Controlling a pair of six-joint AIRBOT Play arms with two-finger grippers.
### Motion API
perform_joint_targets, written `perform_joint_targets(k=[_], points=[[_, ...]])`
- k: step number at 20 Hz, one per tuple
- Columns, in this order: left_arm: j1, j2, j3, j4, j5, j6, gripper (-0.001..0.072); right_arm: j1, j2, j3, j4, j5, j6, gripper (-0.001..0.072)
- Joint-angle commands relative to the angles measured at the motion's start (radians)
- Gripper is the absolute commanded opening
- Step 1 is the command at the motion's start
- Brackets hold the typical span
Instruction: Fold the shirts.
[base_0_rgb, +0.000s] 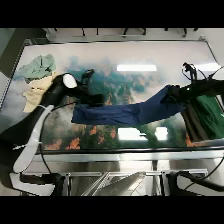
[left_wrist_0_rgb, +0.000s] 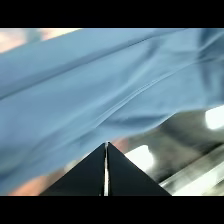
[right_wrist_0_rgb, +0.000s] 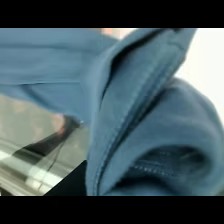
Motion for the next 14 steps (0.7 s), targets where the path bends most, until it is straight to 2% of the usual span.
perform_joint_targets(k=[1, 4, 6, 9, 12, 14], points=[[-0.172, -0.165, 0.122, -0.091, 0.134, -0.005, 0.0016, 0.043, 0.140, 0.034, -0.027, 0.061, 0.126, 0.0025], [-0.260, -0.311, 0.291, -0.091, 0.141, -0.037, 0.0016, 0.087, 0.160, 0.063, -0.010, 0.093, 0.161, 0.0025], [-0.292, -0.395, 0.391, -0.092, 0.137, -0.074, 0.0017, 0.100, 0.159, 0.063, 0.053, 0.092, 0.167, 0.0025], [-0.320, -0.500, 0.507, -0.095, 0.068, -0.145, 0.0016, 0.100, 0.158, 0.064, 0.071, 0.087, 0.167, 0.0025], [-0.323, -0.538, 0.560, -0.092, -0.060, -0.140, 0.0017, 0.100, 0.155, 0.064, 0.054, 0.076, 0.166, 0.0025], [-0.297, -0.495, 0.539, -0.081, -0.116, -0.079, 0.0016, 0.100, 0.150, 0.064, 0.051, 0.056, 0.166, 0.0025]])
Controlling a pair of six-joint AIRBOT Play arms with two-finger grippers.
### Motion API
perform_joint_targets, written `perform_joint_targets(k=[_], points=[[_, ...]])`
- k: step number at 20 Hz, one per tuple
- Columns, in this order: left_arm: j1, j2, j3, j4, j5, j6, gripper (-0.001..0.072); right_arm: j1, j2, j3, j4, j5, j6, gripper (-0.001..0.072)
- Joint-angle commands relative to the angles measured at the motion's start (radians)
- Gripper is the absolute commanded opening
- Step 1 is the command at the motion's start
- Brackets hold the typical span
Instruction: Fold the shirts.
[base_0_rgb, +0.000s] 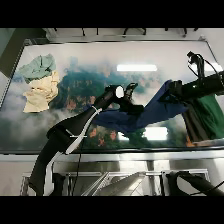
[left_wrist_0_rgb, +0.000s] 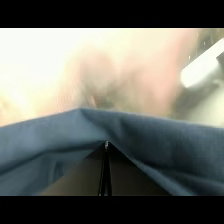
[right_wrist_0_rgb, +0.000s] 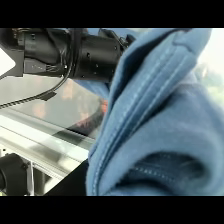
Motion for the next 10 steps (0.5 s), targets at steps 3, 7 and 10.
perform_joint_targets(k=[3, 7, 10], points=[[0.113, 0.160, -0.081, 0.158, -0.132, 0.076, 0.0017, 0.004, -0.018, 0.002, -0.001, -0.036, 0.004, 0.0025], [0.356, 0.416, -0.248, 0.273, -0.220, 0.171, 0.0016, 0.098, -0.029, 0.002, -0.004, -0.110, 0.037, 0.0025], [0.563, 0.584, -0.360, 0.292, -0.203, 0.175, 0.0017, 0.257, -0.090, 0.002, -0.037, -0.232, 0.080, 0.0025]])
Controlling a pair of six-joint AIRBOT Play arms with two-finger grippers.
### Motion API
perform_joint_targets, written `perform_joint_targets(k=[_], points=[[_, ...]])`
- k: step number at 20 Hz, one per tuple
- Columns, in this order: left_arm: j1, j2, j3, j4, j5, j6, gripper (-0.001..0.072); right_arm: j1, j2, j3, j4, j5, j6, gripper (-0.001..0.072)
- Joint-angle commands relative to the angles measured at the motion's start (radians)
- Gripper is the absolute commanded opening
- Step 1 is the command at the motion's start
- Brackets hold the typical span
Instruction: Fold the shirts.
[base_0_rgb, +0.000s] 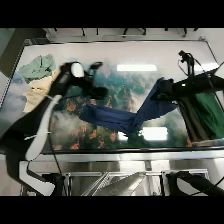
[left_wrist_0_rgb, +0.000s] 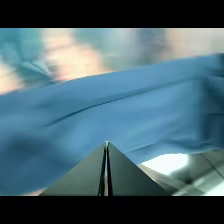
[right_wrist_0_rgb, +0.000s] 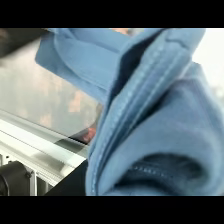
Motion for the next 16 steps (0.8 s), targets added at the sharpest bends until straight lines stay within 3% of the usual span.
perform_joint_targets(k=[1, 5, 10, 12, 16], points=[[0.232, 0.192, -0.123, 0.046, -0.010, 0.030, 0.0017, 0.176, -0.083, 0.001, -0.029, -0.149, 0.054, 0.0025], [0.415, 0.317, -0.204, 0.047, 0.016, 0.042, 0.0017, 0.385, -0.292, 0.001, 0.007, -0.389, 0.093, 0.0025], [0.507, 0.396, -0.283, 0.043, 0.046, 0.049, 0.0017, 0.530, -0.535, 0.001, 0.257, -0.838, 0.082, 0.0025], [0.506, 0.400, -0.312, 0.043, 0.045, 0.049, 0.0017, 0.553, -0.602, 0.010, 0.391, -0.916, 0.005, 0.0025], [0.498, 0.399, -0.373, -0.010, 0.072, 0.076, 0.0017, 0.555, -0.636, 0.017, 0.652, -0.910, -0.227, 0.0038]])
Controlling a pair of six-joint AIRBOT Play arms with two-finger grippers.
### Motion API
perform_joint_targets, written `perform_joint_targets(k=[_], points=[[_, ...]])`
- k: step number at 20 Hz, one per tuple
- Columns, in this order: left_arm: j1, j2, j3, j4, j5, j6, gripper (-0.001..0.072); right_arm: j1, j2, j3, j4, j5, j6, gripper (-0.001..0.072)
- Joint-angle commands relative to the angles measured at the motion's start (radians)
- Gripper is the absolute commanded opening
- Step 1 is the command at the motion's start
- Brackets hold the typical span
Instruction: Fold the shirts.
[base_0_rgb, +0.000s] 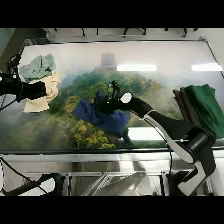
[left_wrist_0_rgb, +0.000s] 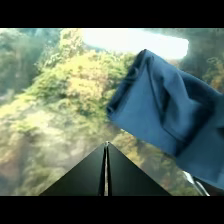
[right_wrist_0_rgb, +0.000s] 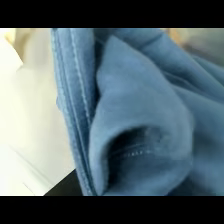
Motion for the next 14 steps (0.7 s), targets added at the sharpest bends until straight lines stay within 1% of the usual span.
perform_joint_targets(k=[1, 2, 3, 5, 6, 7, 8, 9, 11, 13, 14], points=[[0.005, 0.007, -0.061, -0.051, 0.018, 0.028, 0.0017, 0.013, -0.033, 0.004, 0.266, -0.064, -0.215, 0.0153], [0.005, 0.007, -0.078, -0.058, 0.016, 0.031, 0.0017, 0.008, -0.027, 0.004, 0.336, -0.063, -0.264, 0.0474], [0.005, 0.007, -0.091, -0.058, 0.014, 0.033, 0.0017, 0.001, -0.018, 0.005, 0.429, -0.035, -0.340, 0.0712], [0.005, 0.007, -0.106, -0.058, 0.008, 0.039, 0.0017, -0.026, 0.006, 0.004, 0.618, 0.093, -0.579, 0.0702], [0.005, 0.007, -0.113, -0.058, 0.003, 0.042, 0.0017, -0.042, 0.023, 0.004, 0.687, 0.164, -0.645, 0.0702], [0.005, 0.007, -0.118, -0.058, -0.003, 0.042, 0.0017, -0.063, 0.045, 0.004, 0.712, 0.225, -0.654, 0.0701], [0.005, 0.007, -0.119, -0.058, -0.007, 0.044, 0.0017, -0.087, 0.070, 0.003, 0.689, 0.261, -0.650, 0.0699], [0.005, 0.008, -0.119, -0.058, -0.009, 0.045, 0.0017, -0.116, 0.099, 0.001, 0.621, 0.288, -0.611, 0.0698], [0.005, 0.008, -0.119, -0.060, -0.017, 0.045, 0.0017, -0.176, 0.164, -0.024, 0.382, 0.331, -0.447, 0.0696], [0.005, 0.008, -0.119, -0.061, -0.023, 0.045, 0.0017, -0.230, 0.274, -0.130, 0.113, 0.354, -0.277, 0.0695], [0.005, 0.008, -0.119, -0.061, -0.023, 0.045, 0.0017, -0.249, 0.338, -0.211, 0.026, 0.340, -0.225, 0.0695]])
